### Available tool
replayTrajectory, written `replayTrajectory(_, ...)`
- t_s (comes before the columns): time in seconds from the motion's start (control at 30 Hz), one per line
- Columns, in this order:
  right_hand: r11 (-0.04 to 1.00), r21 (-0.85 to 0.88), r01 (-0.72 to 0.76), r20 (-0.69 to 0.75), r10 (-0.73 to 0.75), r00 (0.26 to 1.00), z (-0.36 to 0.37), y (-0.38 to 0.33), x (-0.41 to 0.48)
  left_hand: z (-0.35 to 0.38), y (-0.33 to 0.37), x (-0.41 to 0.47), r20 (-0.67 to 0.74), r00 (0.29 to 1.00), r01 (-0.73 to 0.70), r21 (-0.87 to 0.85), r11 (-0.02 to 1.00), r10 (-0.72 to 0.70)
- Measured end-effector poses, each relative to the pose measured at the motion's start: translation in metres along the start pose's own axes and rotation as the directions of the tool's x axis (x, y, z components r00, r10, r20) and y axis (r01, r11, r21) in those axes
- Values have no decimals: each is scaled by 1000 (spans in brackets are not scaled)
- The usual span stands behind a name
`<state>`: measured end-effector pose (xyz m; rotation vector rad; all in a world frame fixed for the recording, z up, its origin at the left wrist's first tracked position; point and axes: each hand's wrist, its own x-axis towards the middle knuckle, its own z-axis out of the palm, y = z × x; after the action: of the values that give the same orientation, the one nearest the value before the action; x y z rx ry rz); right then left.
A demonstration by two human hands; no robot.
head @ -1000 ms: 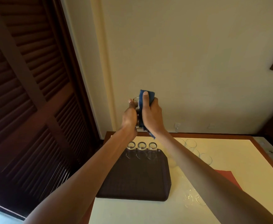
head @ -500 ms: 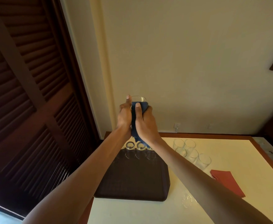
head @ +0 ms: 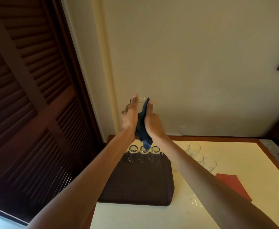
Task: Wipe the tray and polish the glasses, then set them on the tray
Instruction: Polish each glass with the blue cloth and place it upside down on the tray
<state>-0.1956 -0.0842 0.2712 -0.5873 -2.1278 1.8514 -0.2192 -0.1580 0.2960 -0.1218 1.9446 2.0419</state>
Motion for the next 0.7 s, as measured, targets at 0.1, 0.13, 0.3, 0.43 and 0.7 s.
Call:
replayTrajectory(0.1, 986, -124, 107, 16, -106, 994, 3, 10, -10, -5, 4, -4, -4, 1000, -15, -68, 998, 15)
replayTrajectory(0.13, 982, -119, 144, 5, -144, 990, 4, 12, -12, -5, 1, 0, 0, 1000, -18, -78, 997, 18)
replayTrajectory(0.3, 946, -97, 310, -134, -321, 938, -1, -7, -8, 2, -2, -3, 33, 999, -30, -126, 992, 35)
replayTrajectory(0.43, 991, 56, 124, -97, -119, 988, -15, -16, 12, 11, 4, -6, 15, 993, -115, -38, 993, 115)
replayTrajectory(0.7, 988, -144, 56, 13, -55, 998, -10, 2, 2, 8, 14, 5, 10, 999, -33, -44, 998, 34)
